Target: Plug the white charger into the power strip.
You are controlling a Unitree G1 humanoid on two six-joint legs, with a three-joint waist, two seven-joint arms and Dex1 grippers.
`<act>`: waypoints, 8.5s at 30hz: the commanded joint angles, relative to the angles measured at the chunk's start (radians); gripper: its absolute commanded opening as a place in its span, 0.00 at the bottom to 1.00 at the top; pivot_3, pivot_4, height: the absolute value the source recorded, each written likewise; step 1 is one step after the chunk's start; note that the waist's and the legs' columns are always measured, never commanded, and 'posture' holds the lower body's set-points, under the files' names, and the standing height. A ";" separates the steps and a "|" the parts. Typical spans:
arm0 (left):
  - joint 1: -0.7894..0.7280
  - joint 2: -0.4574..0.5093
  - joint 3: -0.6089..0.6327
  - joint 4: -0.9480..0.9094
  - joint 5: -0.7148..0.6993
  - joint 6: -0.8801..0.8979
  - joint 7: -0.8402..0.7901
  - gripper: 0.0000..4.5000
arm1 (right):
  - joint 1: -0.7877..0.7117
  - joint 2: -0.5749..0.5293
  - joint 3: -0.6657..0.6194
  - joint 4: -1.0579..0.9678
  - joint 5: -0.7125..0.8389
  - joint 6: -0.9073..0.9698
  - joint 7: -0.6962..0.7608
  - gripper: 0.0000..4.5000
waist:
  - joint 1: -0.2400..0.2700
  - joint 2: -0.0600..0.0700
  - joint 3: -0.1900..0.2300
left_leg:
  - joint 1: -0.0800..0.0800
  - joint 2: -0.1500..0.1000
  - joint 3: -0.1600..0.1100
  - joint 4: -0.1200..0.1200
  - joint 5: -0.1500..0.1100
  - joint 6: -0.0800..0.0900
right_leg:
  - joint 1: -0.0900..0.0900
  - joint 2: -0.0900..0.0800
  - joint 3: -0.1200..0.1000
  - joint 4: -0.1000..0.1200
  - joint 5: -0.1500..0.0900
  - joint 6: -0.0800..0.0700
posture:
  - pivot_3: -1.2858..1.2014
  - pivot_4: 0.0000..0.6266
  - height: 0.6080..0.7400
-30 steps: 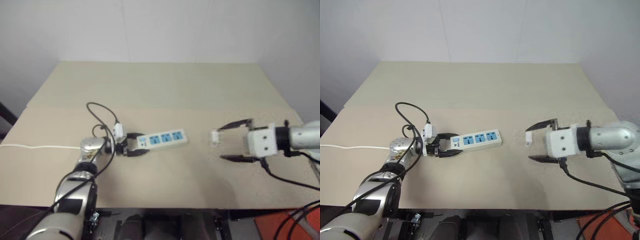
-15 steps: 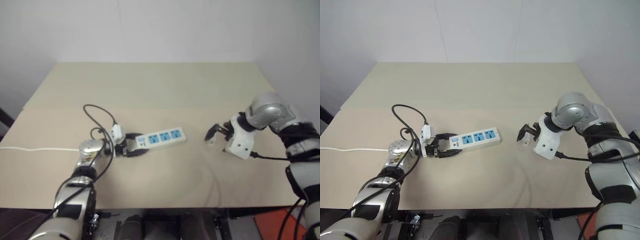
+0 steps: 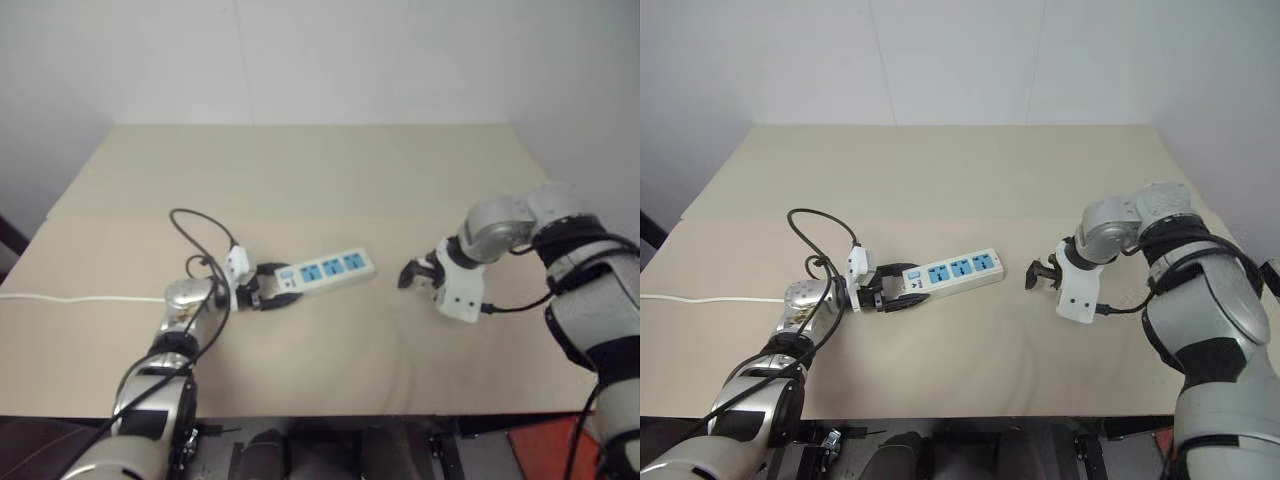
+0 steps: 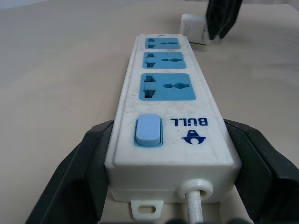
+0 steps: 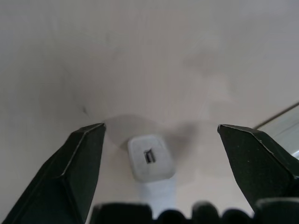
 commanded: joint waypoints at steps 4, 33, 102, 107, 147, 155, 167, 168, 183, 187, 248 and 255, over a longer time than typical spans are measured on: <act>0.026 -0.004 -0.006 -0.039 -0.011 0.018 0.000 0.73 | -0.097 0.035 0.271 0.059 -0.322 0.164 -0.543 1.00 | -0.006 0.001 -0.001 | 0.001 0.000 0.001 0.000 0.000 0.000 | 0.000 0.000 0.001 0.001 0.000 0.000 | 0.52 0.24 1.00; 0.059 -0.001 -0.011 -0.100 -0.017 0.046 0.011 0.73 | -0.202 0.093 0.464 0.125 -0.305 0.013 -0.765 0.91 | -0.018 0.002 -0.001 | 0.002 -0.001 0.000 -0.003 0.000 0.000 | 0.000 0.000 0.001 0.000 0.000 0.000 | 0.52 0.24 1.00; -0.038 -0.006 -0.110 0.015 0.004 0.037 -0.271 0.73 | -0.010 0.276 -1.732 1.034 0.647 0.473 0.965 0.23 | -0.036 0.001 0.000 | 0.006 0.001 -0.002 -0.006 -0.002 -0.003 | 0.012 0.000 -0.002 -0.006 0.000 0.001 | 0.52 0.24 1.00; -0.040 -0.001 -0.109 0.028 0.012 0.033 -0.262 0.73 | 0.043 0.292 -1.730 1.034 0.601 0.409 0.928 0.23 | -0.038 0.001 0.000 | 0.007 0.001 -0.002 -0.006 -0.002 -0.003 | 0.012 0.000 -0.002 -0.006 0.001 0.001 | 0.52 0.24 1.00; -0.053 -0.016 -0.100 0.056 0.023 0.020 -0.241 0.73 | 0.137 0.313 -1.788 1.034 0.482 0.401 0.871 0.23 | -0.051 0.000 0.001 | 0.010 0.000 -0.004 -0.005 -0.001 -0.004 | 0.016 0.000 -0.002 -0.008 0.000 0.001 | 0.52 0.24 1.00; -0.054 -0.015 -0.099 0.056 0.023 0.019 -0.242 0.73 | 0.148 0.318 -1.786 1.034 0.467 0.388 0.850 0.23 | -0.051 0.000 0.001 | 0.010 0.000 -0.004 -0.005 -0.001 -0.004 | 0.016 0.000 -0.002 -0.008 0.000 0.001 | 0.52 0.24 1.00; -0.054 -0.012 -0.099 0.055 0.023 0.019 -0.243 0.73 | 0.192 0.317 -1.746 1.034 0.422 0.338 0.798 0.23 | -0.051 0.000 0.001 | 0.011 0.000 -0.006 -0.005 -0.001 -0.004 | 0.017 0.000 -0.002 -0.009 0.000 0.001 | 0.52 0.24 1.00; -0.054 -0.012 -0.099 0.055 0.023 0.020 -0.242 0.73 | 0.196 0.318 -1.746 1.034 0.422 0.340 0.796 0.23 | -0.052 0.000 0.001 | 0.012 0.000 -0.006 -0.005 -0.001 -0.004 | 0.018 0.000 -0.002 -0.009 0.000 0.001 | 0.52 0.24 1.00; -0.057 -0.014 -0.101 0.057 0.026 0.018 -0.239 0.73 | 0.188 0.315 -1.760 1.034 0.410 0.358 0.815 0.23 | -0.052 -0.001 0.001 | 0.012 -0.001 -0.009 -0.005 -0.001 -0.004 | 0.019 0.000 -0.002 -0.010 0.000 0.002 | 0.52 0.24 1.00; -0.057 -0.016 -0.101 0.060 0.027 0.016 -0.236 0.73 | 0.200 0.311 -1.751 1.034 0.407 0.353 0.807 0.23 | -0.052 -0.001 0.001 | 0.012 -0.001 -0.009 -0.005 -0.001 -0.004 | 0.019 0.000 -0.002 -0.010 0.000 0.002 | 0.52 0.24 1.00; -0.074 -0.022 -0.077 0.032 0.011 0.025 -0.237 0.99 | 0.225 0.306 -1.572 1.034 0.363 0.213 0.651 1.00 | -0.053 -0.012 -0.002 | 0.026 0.000 -0.012 -0.013 -0.001 -0.005 | 0.034 -0.001 -0.002 -0.020 0.001 0.003 | 0.52 0.24 1.00; 0.049 0.070 -0.042 -0.316 -0.086 0.137 -0.247 0.99 | 0.185 0.189 -1.636 1.034 0.367 0.222 0.779 1.00 | -0.056 -0.015 0.001 | 0.019 0.001 -0.011 -0.018 -0.001 -0.005 | 0.025 -0.001 0.000 -0.020 0.001 0.003 | 0.52 0.24 1.00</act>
